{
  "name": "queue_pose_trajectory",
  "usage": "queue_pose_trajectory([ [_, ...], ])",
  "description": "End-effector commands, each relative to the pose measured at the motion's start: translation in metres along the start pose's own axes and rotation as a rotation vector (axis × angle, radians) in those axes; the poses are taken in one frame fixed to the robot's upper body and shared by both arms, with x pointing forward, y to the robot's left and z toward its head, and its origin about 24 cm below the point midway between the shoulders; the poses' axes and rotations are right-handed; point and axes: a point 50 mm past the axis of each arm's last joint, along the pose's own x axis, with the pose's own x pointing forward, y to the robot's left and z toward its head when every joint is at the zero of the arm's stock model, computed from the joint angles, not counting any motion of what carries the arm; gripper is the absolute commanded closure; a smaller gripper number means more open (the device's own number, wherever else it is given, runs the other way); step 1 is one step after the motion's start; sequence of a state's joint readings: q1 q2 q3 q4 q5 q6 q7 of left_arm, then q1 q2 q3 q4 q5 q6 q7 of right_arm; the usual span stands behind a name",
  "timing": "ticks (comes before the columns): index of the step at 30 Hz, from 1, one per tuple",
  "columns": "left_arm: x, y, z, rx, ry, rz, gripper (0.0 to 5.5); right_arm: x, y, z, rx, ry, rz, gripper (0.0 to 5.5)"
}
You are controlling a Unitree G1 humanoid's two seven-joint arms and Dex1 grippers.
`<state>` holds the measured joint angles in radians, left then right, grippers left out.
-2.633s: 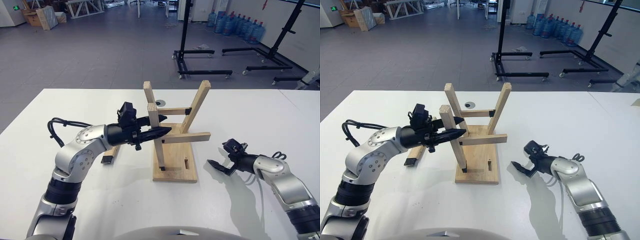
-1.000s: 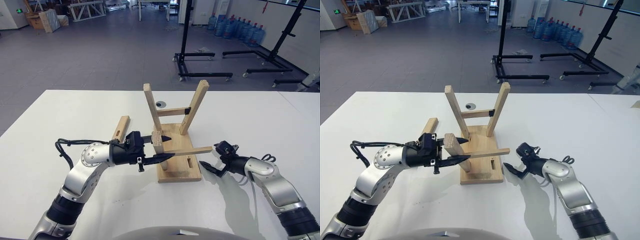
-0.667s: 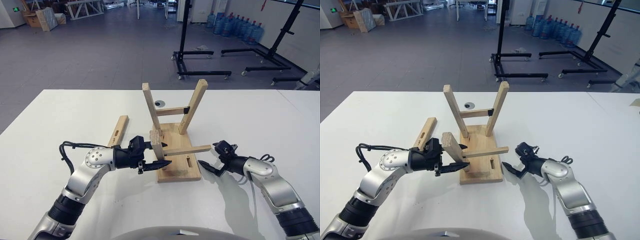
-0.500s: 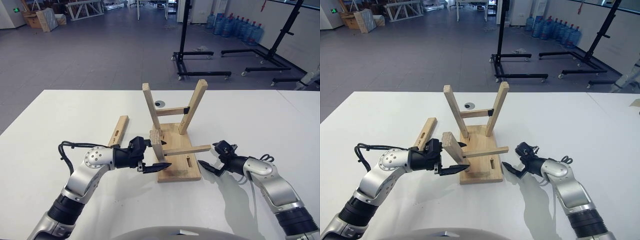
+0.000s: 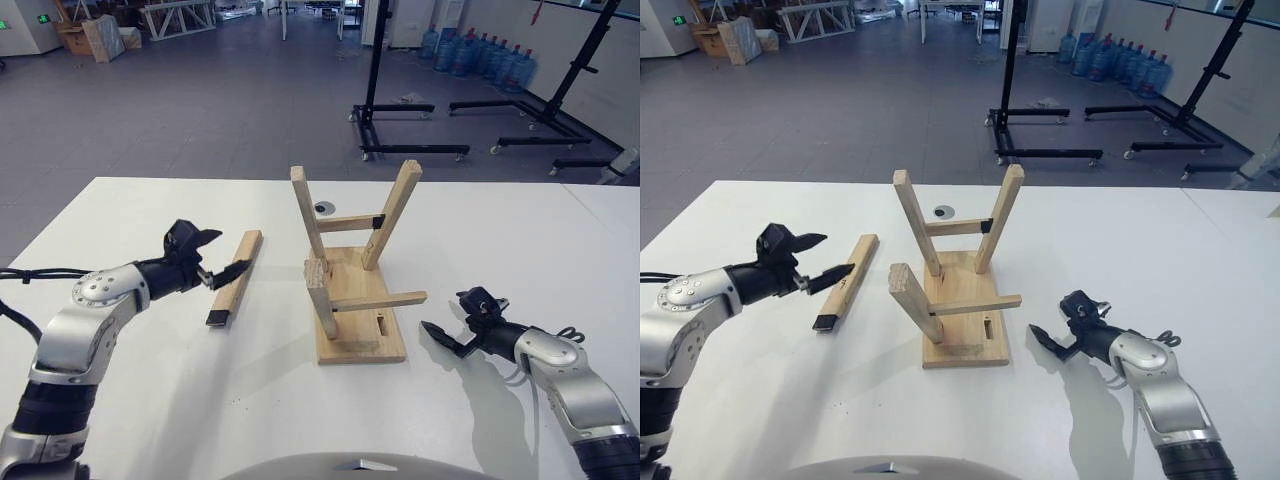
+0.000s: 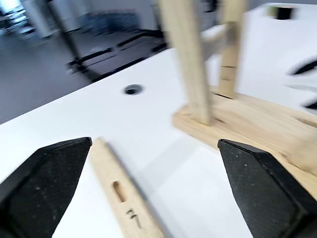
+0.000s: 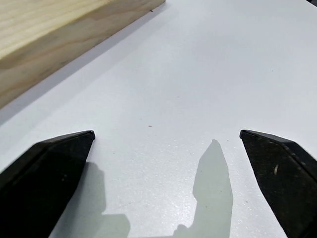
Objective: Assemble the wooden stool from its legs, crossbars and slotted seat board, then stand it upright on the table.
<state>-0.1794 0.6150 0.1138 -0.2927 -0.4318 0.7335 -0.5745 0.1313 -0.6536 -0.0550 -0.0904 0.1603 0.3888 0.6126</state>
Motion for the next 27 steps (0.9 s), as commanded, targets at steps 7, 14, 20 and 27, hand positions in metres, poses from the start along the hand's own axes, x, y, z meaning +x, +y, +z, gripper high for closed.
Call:
queue_pose_trajectory([
  [7, 0.009, -0.010, -0.044, -0.321, 0.300, 0.410, 0.83, 0.004, 0.014, -0.019, 0.036, 0.097, -0.004, 0.10],
  [14, 0.015, -0.017, -0.041, -0.321, 0.230, 0.373, 0.83, 0.008, 0.015, -0.017, 0.016, 0.102, 0.023, 0.10],
  [20, 0.023, -0.023, -0.061, -0.271, 0.291, 0.344, 0.83, 0.012, 0.015, -0.015, 0.007, 0.099, 0.038, 0.10],
  [27, 0.034, -0.024, -0.107, -0.300, 0.387, 0.347, 0.83, 0.015, 0.016, -0.016, 0.009, 0.101, 0.051, 0.10],
])
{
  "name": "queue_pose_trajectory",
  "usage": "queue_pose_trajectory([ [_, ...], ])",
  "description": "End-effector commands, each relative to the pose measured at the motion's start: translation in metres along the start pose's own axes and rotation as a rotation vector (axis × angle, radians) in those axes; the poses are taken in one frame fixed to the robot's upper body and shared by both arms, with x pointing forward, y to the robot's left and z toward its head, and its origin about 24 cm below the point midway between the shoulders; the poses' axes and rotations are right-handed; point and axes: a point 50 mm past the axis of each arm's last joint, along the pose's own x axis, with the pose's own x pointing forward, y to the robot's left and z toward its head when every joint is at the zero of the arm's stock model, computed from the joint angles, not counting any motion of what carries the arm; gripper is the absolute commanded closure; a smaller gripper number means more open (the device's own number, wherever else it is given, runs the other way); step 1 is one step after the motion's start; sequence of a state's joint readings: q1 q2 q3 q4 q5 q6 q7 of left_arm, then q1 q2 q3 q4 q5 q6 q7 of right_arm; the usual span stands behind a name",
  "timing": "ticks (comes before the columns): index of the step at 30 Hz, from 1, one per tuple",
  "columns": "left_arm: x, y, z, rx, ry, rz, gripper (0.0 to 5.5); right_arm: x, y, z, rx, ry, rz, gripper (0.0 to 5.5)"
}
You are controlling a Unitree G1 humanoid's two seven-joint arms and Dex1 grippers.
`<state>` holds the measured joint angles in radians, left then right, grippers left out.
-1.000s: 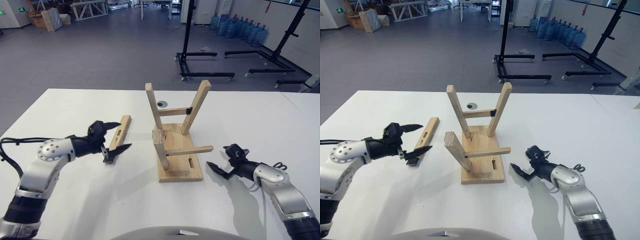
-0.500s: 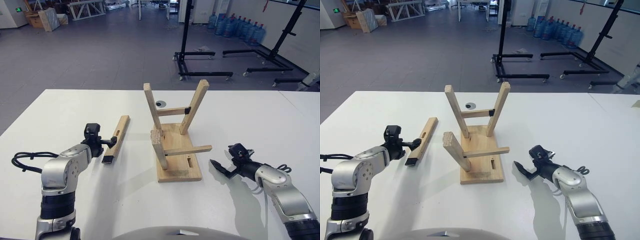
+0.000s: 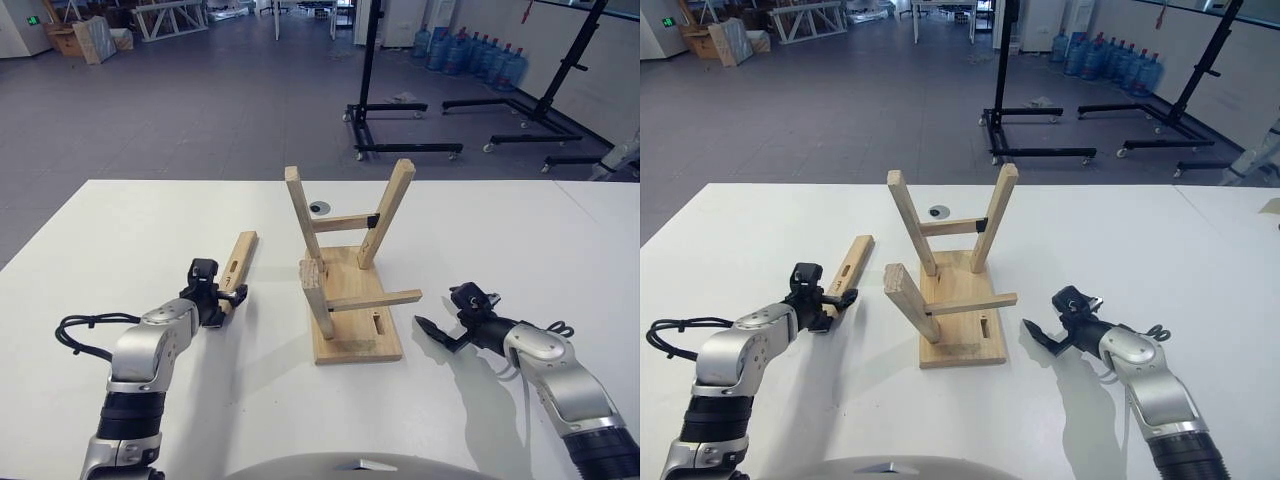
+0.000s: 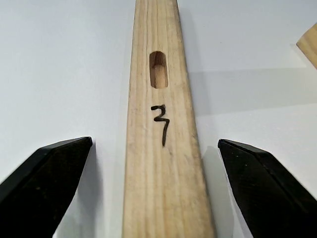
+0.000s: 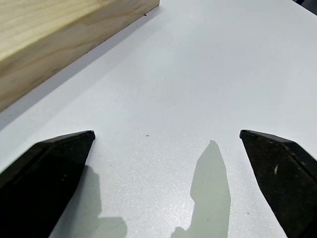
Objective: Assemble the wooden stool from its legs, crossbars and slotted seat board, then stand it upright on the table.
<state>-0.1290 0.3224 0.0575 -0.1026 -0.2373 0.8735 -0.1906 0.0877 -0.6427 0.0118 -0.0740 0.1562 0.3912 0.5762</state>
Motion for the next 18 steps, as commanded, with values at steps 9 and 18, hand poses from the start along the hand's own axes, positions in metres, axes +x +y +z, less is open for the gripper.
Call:
queue_pose_trajectory([
  [9, 0.007, -0.006, -0.031, -0.023, 0.105, -0.025, 1.99, 0.002, 0.008, -0.022, 0.030, 0.104, 0.031, 0.10],
  [18, 0.011, -0.007, -0.034, -0.119, 0.085, -0.026, 3.34, 0.004, 0.007, -0.023, 0.030, 0.106, 0.031, 0.10],
])
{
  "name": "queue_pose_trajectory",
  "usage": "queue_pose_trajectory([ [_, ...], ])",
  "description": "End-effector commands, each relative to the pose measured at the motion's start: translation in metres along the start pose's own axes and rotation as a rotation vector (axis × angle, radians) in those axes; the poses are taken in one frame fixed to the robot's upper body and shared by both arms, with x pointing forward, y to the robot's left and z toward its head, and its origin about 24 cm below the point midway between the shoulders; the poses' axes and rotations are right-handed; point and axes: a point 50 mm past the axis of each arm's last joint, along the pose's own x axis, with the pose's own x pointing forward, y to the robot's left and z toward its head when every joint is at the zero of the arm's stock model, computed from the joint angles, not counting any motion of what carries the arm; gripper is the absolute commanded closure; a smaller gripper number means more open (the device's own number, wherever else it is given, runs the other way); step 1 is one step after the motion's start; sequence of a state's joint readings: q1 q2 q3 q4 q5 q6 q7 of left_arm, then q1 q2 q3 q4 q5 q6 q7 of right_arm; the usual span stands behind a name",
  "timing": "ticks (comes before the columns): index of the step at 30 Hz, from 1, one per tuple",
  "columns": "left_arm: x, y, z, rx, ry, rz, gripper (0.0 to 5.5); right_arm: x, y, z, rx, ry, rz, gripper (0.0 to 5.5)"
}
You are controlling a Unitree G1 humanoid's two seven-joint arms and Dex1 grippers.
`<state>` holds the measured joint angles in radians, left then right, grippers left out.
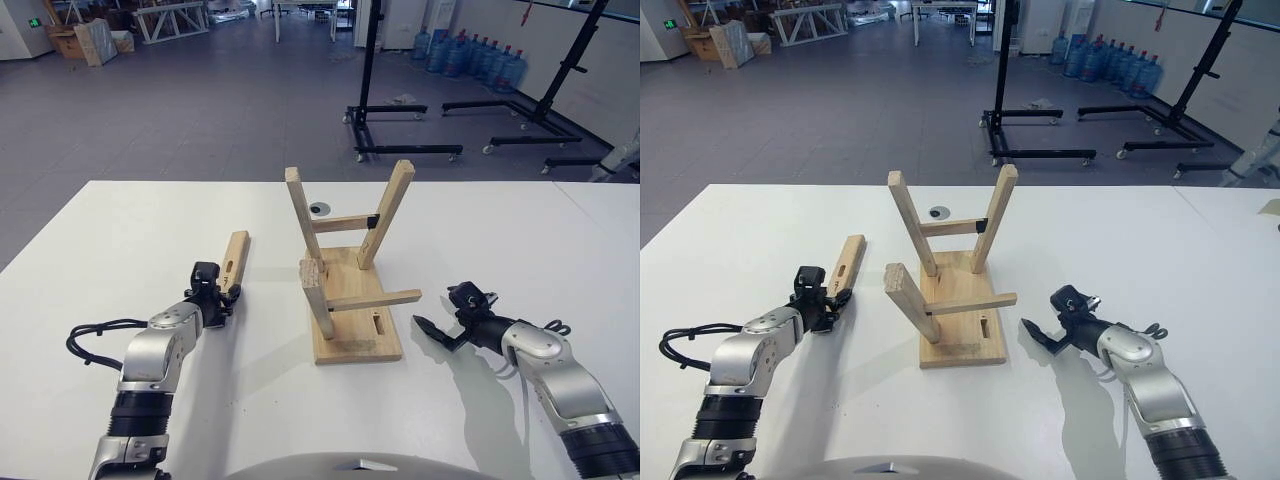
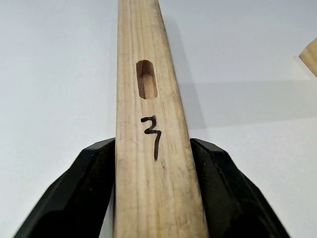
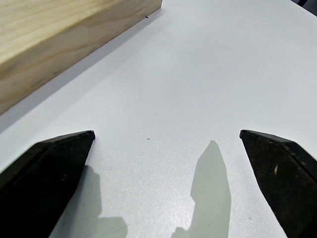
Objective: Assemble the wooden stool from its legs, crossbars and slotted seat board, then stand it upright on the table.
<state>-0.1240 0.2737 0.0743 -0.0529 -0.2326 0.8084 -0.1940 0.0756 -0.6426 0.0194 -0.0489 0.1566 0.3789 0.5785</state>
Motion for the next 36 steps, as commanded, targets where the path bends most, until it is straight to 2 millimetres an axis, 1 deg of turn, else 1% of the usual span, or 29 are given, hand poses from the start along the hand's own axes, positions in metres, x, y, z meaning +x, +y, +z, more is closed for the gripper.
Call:
queue_pose_trajectory([
  [1, 0.004, -0.002, -0.027, -0.076, 0.099, -0.011, 3.45, 0.002, 0.008, -0.022, 0.031, 0.105, 0.027, 0.10],
  [5, 0.005, 0.003, -0.013, -0.054, 0.025, 0.016, 3.45, 0.003, 0.008, -0.023, 0.033, 0.102, 0.025, 0.10],
  [7, 0.005, 0.008, -0.004, -0.041, -0.019, 0.033, 3.45, 0.003, 0.008, -0.023, 0.034, 0.101, 0.023, 0.10],
  [8, 0.005, 0.010, 0.005, -0.038, -0.055, 0.040, 3.45, 0.003, 0.008, -0.023, 0.036, 0.100, 0.021, 0.10],
  [10, 0.002, 0.020, 0.037, -0.042, -0.186, 0.060, 3.45, 0.005, 0.007, -0.021, 0.039, 0.095, 0.016, 0.10],
  [12, -0.007, 0.033, 0.081, -0.038, -0.365, 0.086, 3.45, 0.005, 0.003, -0.020, 0.043, 0.087, 0.001, 0.10],
  [13, -0.012, 0.039, 0.099, -0.028, -0.438, 0.095, 3.45, 0.005, 0.001, -0.019, 0.046, 0.084, -0.007, 0.10],
  [14, -0.024, 0.047, 0.127, -0.012, -0.554, 0.103, 3.45, 0.003, -0.005, -0.019, 0.047, 0.082, -0.026, 0.10],
  [15, -0.036, 0.053, 0.149, 0.004, -0.649, 0.101, 3.45, 0.001, -0.010, -0.019, 0.048, 0.080, -0.043, 0.10],
  [16, -0.056, 0.056, 0.177, 0.059, -0.776, 0.074, 3.45, -0.003, -0.019, -0.016, 0.057, 0.068, -0.078, 0.10],
  [17, -0.076, 0.055, 0.201, 0.107, -0.894, 0.010, 3.45, -0.010, -0.032, -0.009, 0.083, 0.034, -0.120, 0.10],
  [18, -0.089, 0.053, 0.214, 0.142, -0.961, -0.039, 3.45, -0.014, -0.041, -0.004, 0.102, 0.008, -0.148, 0.10],
  [19, -0.105, 0.042, 0.229, 0.188, -1.029, -0.155, 3.45, -0.024, -0.058, 0.010, 0.150, -0.065, -0.194, 0.10],
  [20, -0.118, 0.027, 0.239, 0.229, -1.070, -0.284, 3.45, -0.037, -0.078, 0.031, 0.203, -0.169, -0.230, 0.10],
  [21, -0.130, 0.007, 0.248, 0.246, -1.100, -0.455, 3.45, -0.055, -0.101, 0.064, 0.268, -0.327, -0.245, 0.10],
  [22, -0.138, -0.012, 0.253, 0.239, -1.105, -0.644, 3.45, -0.075, -0.119, 0.102, 0.307, -0.493, -0.216, 0.10],
  [23, -0.142, -0.027, 0.254, 0.215, -1.094, -0.799, 3.45, -0.090, -0.127, 0.135, 0.324, -0.625, -0.157, 0.10],
  [24, -0.141, -0.043, 0.253, 0.195, -1.057, -0.943, 3.45, -0.103, -0.129, 0.170, 0.313, -0.739, -0.074, 0.10],
  [25, -0.133, -0.057, 0.249, 0.187, -0.998, -1.050, 3.45, -0.112, -0.125, 0.205, 0.298, -0.836, 0.023, 0.10],
  [26, -0.126, -0.067, 0.244, 0.190, -0.952, -1.105, 3.45, -0.117, -0.119, 0.233, 0.291, -0.907, 0.116, 0.10],
  [27, -0.120, -0.074, 0.238, 0.194, -0.914, -1.137, 3.45, -0.120, -0.112, 0.254, 0.295, -0.959, 0.204, 0.10],
  [28, -0.114, -0.078, 0.235, 0.179, -0.885, -1.158, 3.45, -0.123, -0.103, 0.269, 0.301, -1.007, 0.303, 0.10],
  [30, -0.111, -0.081, 0.230, 0.122, -0.853, -1.214, 3.45, -0.130, -0.086, 0.282, 0.308, -1.056, 0.465, 0.10],
  [32, -0.112, -0.086, 0.226, 0.094, -0.823, -1.276, 3.45, -0.130, -0.071, 0.284, 0.326, -1.072, 0.598, 0.10],
  [34, -0.111, -0.091, 0.222, 0.094, -0.797, -1.302, 3.45, -0.117, -0.056, 0.282, 0.373, -1.027, 0.670, 0.10],
  [36, -0.111, -0.095, 0.219, 0.091, -0.781, -1.325, 3.45, -0.108, -0.048, 0.281, 0.425, -1.001, 0.708, 0.10],
])
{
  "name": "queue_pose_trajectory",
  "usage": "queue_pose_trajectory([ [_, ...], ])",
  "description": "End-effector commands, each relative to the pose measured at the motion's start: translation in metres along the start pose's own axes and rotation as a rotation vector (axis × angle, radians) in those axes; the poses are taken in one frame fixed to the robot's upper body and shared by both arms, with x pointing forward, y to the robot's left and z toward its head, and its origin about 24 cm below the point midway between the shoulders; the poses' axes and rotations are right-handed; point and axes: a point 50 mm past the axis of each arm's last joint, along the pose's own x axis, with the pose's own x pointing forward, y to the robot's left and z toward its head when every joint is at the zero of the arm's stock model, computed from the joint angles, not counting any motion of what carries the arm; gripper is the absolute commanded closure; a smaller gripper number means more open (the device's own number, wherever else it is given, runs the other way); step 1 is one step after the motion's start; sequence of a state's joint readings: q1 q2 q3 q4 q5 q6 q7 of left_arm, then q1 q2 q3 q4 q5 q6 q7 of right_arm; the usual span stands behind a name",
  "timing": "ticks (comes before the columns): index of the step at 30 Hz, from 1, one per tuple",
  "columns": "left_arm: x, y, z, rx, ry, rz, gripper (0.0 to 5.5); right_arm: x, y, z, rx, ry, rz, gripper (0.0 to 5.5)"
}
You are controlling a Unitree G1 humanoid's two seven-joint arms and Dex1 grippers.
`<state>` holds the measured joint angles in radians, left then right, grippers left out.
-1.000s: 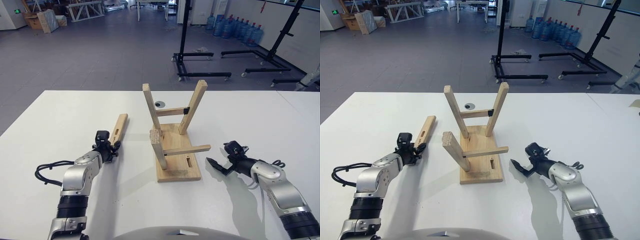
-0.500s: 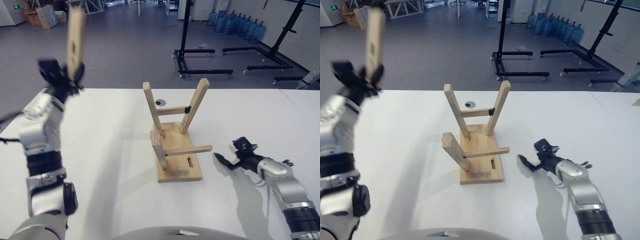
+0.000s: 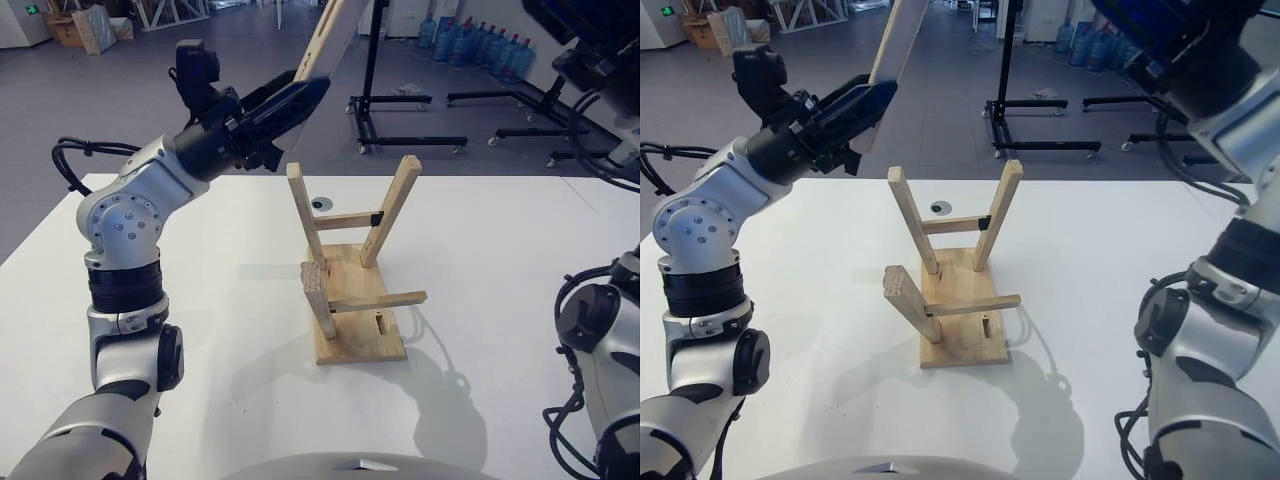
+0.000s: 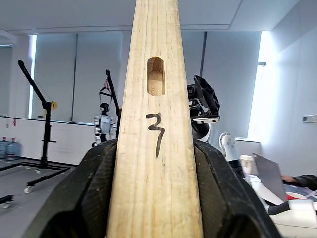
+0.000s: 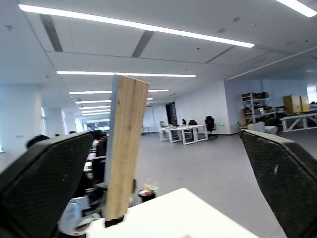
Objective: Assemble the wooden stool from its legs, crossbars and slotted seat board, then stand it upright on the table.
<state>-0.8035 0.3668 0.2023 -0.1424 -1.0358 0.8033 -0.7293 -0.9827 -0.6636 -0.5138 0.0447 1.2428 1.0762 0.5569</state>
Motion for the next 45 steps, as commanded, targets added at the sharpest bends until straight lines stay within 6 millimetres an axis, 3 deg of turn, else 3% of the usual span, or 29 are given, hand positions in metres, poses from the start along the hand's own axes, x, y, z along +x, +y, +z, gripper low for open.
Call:
queue_pose_trajectory([
  [1, 0.005, -0.006, -0.008, -0.040, 0.025, -0.042, 3.45, 0.007, 0.001, -0.026, 0.140, 0.029, 0.010, 0.10],
  [6, 0.008, -0.011, -0.018, -0.068, 0.051, -0.082, 3.45, 0.014, 0.003, -0.045, 0.268, 0.001, 0.054, 0.10],
  [13, 0.009, -0.012, -0.030, -0.108, 0.085, -0.100, 3.45, 0.028, 0.037, -0.049, 0.332, -0.038, 0.243, 0.10],
  [18, 0.011, -0.017, -0.034, -0.141, 0.093, -0.131, 3.45, 0.040, 0.043, -0.055, 0.347, -0.064, 0.224, 0.10],
  [24, 0.011, -0.021, -0.038, -0.157, 0.104, -0.141, 3.45, 0.051, 0.064, -0.058, 0.343, -0.084, 0.221, 0.10],
  [31, 0.011, -0.020, -0.035, -0.151, 0.104, -0.141, 3.45, 0.049, 0.054, -0.054, 0.366, -0.094, 0.178, 0.10],
  [37, 0.011, -0.020, -0.032, -0.143, 0.095, -0.142, 3.45, 0.038, 0.031, -0.060, 0.384, -0.092, 0.138, 0.10],
  [45, 0.012, -0.019, -0.032, -0.151, 0.091, -0.147, 3.45, 0.023, 0.024, -0.060, 0.384, -0.080, 0.165, 1.45],
])
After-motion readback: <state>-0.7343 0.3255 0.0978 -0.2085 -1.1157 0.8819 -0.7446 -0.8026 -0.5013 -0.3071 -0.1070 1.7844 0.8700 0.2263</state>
